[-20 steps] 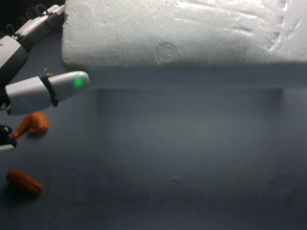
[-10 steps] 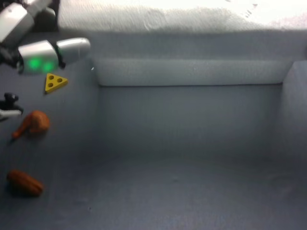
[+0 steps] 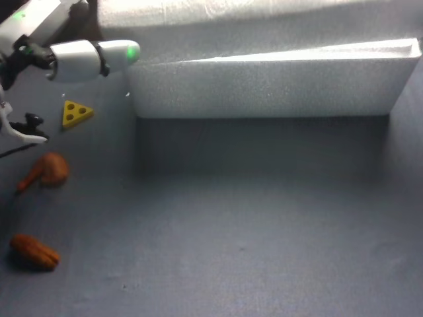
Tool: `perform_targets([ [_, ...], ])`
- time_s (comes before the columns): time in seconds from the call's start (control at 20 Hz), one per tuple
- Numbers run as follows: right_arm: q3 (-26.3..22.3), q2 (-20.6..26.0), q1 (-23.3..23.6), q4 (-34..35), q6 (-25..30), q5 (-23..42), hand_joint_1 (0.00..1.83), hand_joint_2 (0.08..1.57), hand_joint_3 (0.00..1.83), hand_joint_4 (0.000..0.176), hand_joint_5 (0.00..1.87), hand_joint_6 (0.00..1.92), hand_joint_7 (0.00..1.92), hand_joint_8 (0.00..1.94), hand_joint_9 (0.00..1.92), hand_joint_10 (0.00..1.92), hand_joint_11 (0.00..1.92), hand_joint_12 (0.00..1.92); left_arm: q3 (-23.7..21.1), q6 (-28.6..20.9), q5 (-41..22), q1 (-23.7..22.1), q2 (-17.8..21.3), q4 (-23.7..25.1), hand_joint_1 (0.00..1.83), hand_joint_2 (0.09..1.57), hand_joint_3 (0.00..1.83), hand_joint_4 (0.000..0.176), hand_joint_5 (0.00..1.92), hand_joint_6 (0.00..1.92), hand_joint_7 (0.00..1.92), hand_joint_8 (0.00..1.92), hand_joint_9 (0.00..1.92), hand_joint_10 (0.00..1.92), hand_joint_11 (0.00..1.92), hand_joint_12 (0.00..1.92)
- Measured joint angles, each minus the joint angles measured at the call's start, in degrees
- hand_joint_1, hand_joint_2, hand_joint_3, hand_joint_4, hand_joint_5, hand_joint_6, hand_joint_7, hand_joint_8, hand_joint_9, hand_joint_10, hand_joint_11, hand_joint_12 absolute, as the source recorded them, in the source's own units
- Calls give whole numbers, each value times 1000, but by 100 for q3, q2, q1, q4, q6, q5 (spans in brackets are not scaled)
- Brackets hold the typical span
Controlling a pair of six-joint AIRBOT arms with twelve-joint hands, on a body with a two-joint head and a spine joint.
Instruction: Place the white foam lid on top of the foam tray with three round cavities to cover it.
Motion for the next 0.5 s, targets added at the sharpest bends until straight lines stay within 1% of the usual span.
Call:
perform_targets([
  [0.15,94,-46,184,129,-275,-129,301,1302,2,0,3,1,0,0,0,0,0,6,103,-66,223,-85,-92,15,614,1071,0,5,141,3,40,0,0,0,0,651],
  [0.2,136,-70,203,199,-306,-243,322,1300,1,0,0,0,0,0,0,0,0,0,109,-66,280,-107,-94,31,624,1064,0,9,106,0,7,0,0,0,0,481],
  [0.25,173,-92,203,223,-323,-348,322,1300,1,0,0,0,0,0,0,0,0,0,120,-68,291,-107,-96,63,624,1064,0,9,106,0,7,0,0,0,0,481],
  [0.3,179,-107,203,271,-332,-396,309,1310,5,0,0,0,0,0,0,0,0,0,122,-68,291,-107,-94,66,557,1055,0,5,93,0,1,0,0,0,0,445],
  [0.35,188,-118,188,308,-332,-442,295,1308,2,0,0,0,0,0,0,0,31,17,120,-68,302,-105,-92,74,571,1070,1,0,90,0,0,0,0,0,0,338],
  [0.4,197,-118,153,323,-334,-476,301,1310,3,0,0,0,5,2,1,0,38,19,118,-70,304,-96,-85,125,619,1100,3,0,83,6,0,0,0,0,0,161],
  [0.45,197,-118,151,343,-334,-511,295,1313,0,0,0,0,13,13,20,4,7,376,103,-68,302,-90,-44,168,584,1101,1,0,78,3,0,0,0,0,0,203],
  [0.5,197,-118,146,374,-332,-540,268,1301,0,0,0,0,14,8,22,5,1,610,103,-66,306,-90,-28,214,595,1097,0,0,73,1,0,0,0,0,0,79],
])
